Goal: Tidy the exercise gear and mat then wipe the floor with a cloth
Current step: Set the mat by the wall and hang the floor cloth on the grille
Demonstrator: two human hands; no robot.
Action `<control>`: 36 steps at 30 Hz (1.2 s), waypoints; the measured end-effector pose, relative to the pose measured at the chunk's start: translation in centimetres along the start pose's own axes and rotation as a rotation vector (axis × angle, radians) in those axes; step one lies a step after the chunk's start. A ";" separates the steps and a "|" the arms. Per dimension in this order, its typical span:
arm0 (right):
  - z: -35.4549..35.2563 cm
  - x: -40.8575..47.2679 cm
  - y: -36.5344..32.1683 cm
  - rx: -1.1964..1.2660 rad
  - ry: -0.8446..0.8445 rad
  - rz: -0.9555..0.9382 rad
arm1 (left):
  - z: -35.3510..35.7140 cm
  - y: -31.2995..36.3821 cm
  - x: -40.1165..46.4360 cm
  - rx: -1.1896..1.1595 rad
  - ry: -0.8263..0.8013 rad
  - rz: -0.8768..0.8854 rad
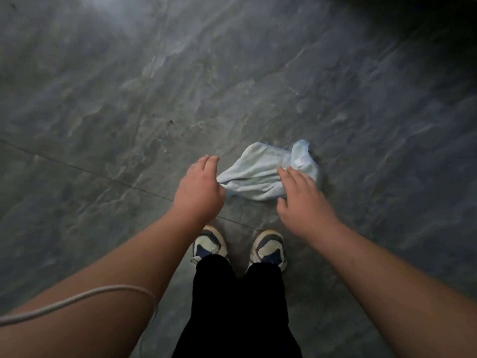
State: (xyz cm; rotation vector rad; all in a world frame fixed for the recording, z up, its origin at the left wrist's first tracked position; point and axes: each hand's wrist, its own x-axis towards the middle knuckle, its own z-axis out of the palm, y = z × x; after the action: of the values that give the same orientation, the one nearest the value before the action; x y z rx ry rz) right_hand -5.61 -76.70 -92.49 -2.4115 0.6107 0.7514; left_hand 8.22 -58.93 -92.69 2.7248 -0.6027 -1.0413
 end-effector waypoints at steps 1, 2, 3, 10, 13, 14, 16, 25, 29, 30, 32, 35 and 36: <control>2.0 1.8 0.7 -0.001 -0.012 0.002 | 2.2 -1.1 1.5 0.012 -0.015 0.006; 3.9 3.5 1.4 0.000 -0.030 0.004 | 4.3 -2.3 2.7 0.029 -0.033 0.022; 6.0 5.3 2.0 -0.002 -0.055 0.004 | 6.5 -3.5 3.9 0.049 -0.056 0.035; 13.0 10.2 3.8 -0.083 -0.192 0.041 | 14.0 -8.2 7.6 0.158 -0.102 -0.054; 12.3 9.6 4.0 -0.082 -0.201 0.040 | 13.6 -8.1 8.2 0.085 -0.028 -0.086; 11.6 9.2 3.9 -0.076 -0.205 0.044 | 12.9 -7.5 8.2 0.034 -0.001 -0.083; 9.7 8.3 3.0 -0.053 -0.174 0.039 | 10.6 -6.0 8.0 -0.050 0.065 -0.030; -6.3 1.0 -7.8 0.231 0.051 -0.126 | -8.0 4.2 1.6 -0.536 0.194 0.230; -18.7 -5.3 -13.8 0.419 0.224 -0.145 | -21.9 9.8 -5.2 -0.616 0.250 0.320; -22.2 -7.4 -15.4 0.467 0.274 -0.155 | -25.7 11.1 -7.6 -0.614 0.255 0.351; -29.5 -12.0 -19.0 0.540 0.348 -0.183 | -33.6 13.6 -13.1 -0.603 0.267 0.402; -39.9 -19.6 -24.7 0.565 0.465 -0.302 | -45.0 16.9 -21.8 -0.601 0.322 0.427; -43.0 -22.0 -26.7 0.544 0.504 -0.339 | -48.5 17.7 -24.6 -0.596 0.348 0.435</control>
State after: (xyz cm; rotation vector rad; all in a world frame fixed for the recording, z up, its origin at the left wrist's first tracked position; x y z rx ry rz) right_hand 9.03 -76.98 -39.31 -2.0930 0.4896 -0.1651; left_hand 18.48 -64.11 -36.66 2.0542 -0.6523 -0.5121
